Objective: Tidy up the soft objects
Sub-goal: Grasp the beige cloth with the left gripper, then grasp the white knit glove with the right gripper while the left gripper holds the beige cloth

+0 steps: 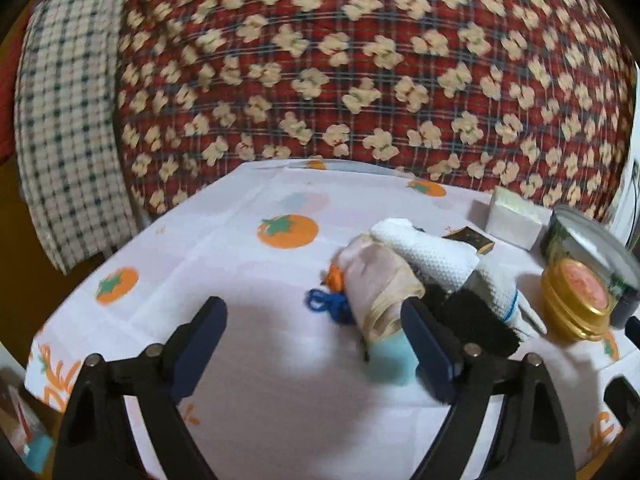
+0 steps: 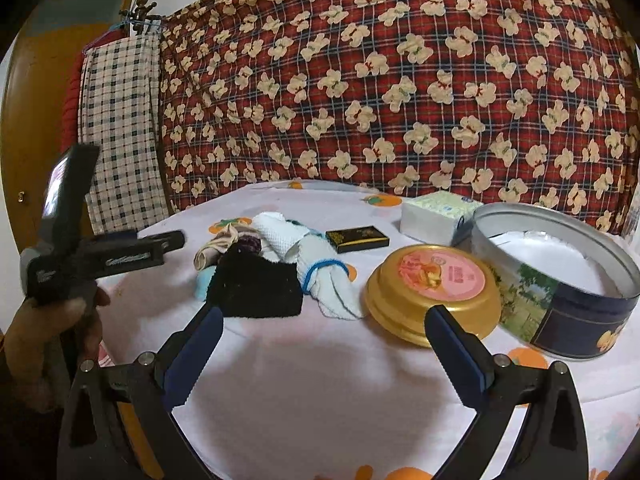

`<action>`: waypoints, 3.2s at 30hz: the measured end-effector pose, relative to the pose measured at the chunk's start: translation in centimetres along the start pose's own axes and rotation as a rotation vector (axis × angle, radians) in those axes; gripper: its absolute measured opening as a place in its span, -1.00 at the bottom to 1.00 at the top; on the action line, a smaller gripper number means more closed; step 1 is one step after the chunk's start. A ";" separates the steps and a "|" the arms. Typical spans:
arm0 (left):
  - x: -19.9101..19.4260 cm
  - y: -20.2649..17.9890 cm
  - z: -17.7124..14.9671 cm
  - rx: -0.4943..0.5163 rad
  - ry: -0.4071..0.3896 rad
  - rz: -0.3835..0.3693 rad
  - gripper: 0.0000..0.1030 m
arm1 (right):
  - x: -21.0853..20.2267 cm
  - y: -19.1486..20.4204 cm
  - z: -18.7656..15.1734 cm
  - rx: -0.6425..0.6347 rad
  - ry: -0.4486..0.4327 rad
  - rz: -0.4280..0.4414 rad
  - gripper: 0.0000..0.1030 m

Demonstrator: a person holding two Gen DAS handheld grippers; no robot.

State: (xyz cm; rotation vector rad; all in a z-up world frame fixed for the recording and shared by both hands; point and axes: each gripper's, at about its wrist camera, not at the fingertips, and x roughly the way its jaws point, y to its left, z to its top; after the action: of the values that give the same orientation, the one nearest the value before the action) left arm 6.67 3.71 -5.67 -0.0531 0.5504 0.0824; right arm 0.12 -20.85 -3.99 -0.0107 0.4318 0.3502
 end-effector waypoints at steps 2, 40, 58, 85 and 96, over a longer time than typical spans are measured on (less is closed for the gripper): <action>1.2 -0.9 0.4 0.023 0.014 -0.013 0.49 | 0.1 0.2 -0.1 -0.013 0.001 -0.003 0.99; 3.7 0.9 2.4 -0.086 -0.054 -0.207 -0.92 | 9.9 1.5 5.5 -0.114 0.166 -0.055 0.14; 4.1 -0.6 2.1 -0.016 -0.039 -0.189 -0.92 | 16.0 2.8 4.8 -0.200 0.372 -0.106 -0.17; 1.4 -0.5 1.3 -0.014 -0.194 -0.156 -0.92 | 9.1 0.8 6.1 -0.056 -0.015 -0.008 -0.27; 0.6 -0.5 1.2 -0.013 -0.243 -0.153 -0.92 | 7.9 0.5 6.0 -0.034 -0.085 -0.011 -0.27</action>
State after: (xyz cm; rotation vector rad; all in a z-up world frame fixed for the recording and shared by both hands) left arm 7.81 3.31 -4.96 -0.0961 0.3015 -0.0566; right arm 9.09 -17.30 -1.74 -0.0316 0.3419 0.3458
